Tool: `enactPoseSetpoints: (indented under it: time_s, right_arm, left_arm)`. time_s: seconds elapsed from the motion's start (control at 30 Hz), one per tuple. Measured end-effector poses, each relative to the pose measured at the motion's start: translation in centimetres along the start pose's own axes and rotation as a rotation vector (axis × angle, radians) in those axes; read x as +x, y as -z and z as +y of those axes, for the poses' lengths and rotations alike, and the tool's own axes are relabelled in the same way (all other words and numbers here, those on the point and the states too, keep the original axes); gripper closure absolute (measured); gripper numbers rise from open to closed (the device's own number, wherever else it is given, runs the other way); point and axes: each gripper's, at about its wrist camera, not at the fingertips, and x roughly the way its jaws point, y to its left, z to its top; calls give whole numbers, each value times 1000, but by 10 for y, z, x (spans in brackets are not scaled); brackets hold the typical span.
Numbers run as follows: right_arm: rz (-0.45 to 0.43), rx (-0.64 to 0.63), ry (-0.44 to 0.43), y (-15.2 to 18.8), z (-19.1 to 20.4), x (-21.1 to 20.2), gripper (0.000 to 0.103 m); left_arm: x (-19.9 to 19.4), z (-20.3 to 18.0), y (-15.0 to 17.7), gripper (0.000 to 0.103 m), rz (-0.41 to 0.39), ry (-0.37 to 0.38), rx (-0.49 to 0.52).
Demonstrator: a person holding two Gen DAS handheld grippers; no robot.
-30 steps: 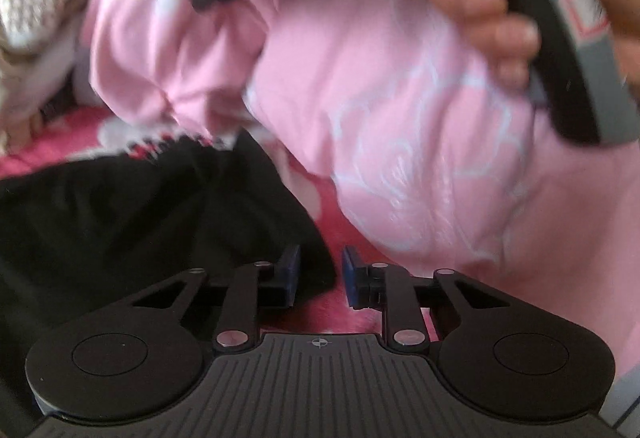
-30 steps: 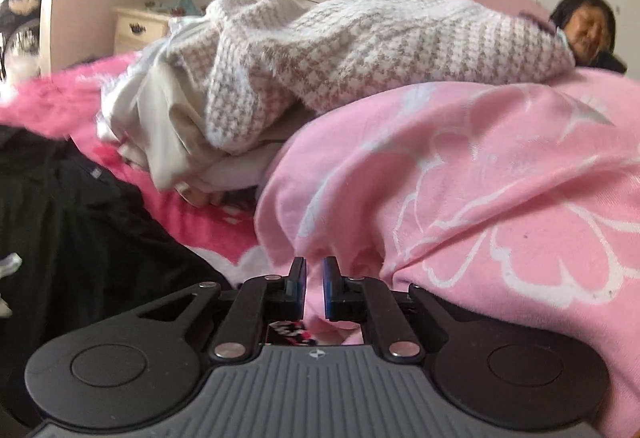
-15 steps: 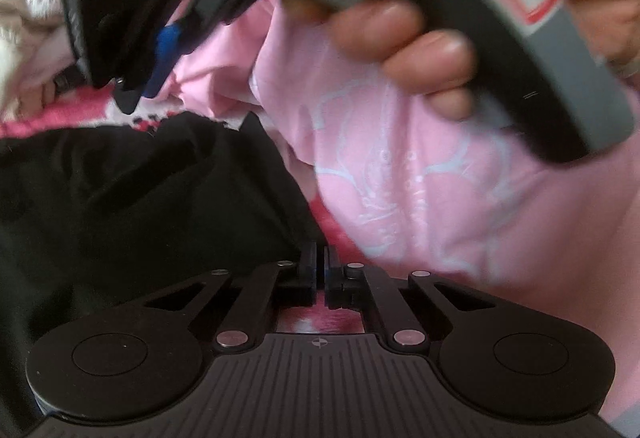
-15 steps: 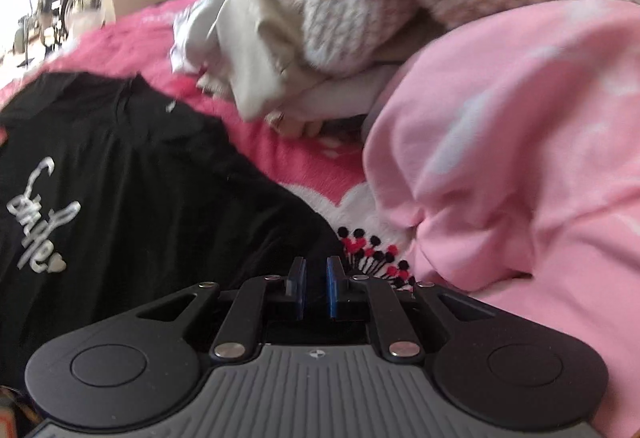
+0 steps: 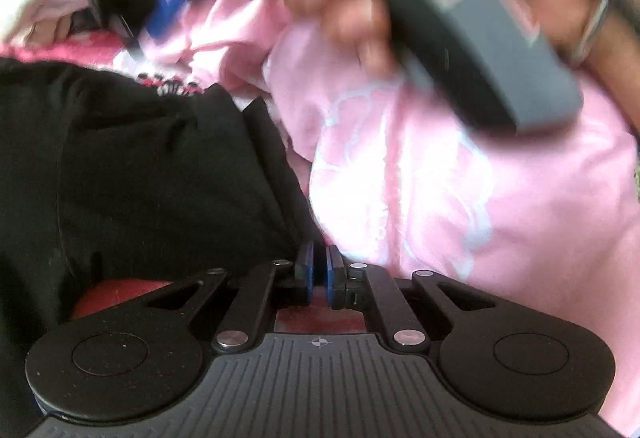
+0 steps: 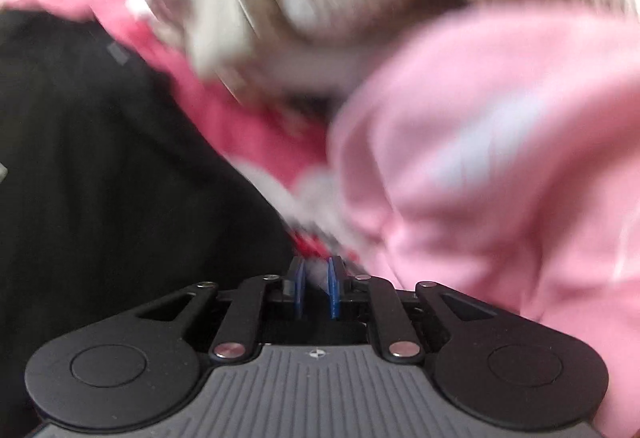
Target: Fold clothes
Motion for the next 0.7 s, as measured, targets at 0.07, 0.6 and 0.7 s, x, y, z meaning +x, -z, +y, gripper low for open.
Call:
enactPoseSetpoints:
  time_s: [0.07,0.6,0.7]
  right_arm:
    - [-72,-50,-28,-16,10,-5,72]
    - [-278,-61,-409,-39,6,-6,73]
    - [-256,-7,-429,-48,12,11,73]
  left_arm:
    - [0,6,0,99,-2,15,-37]
    - [-106,67,-7,31,-112,-40,-285]
    - [-126,83,-11,27,-131,-108,-301]
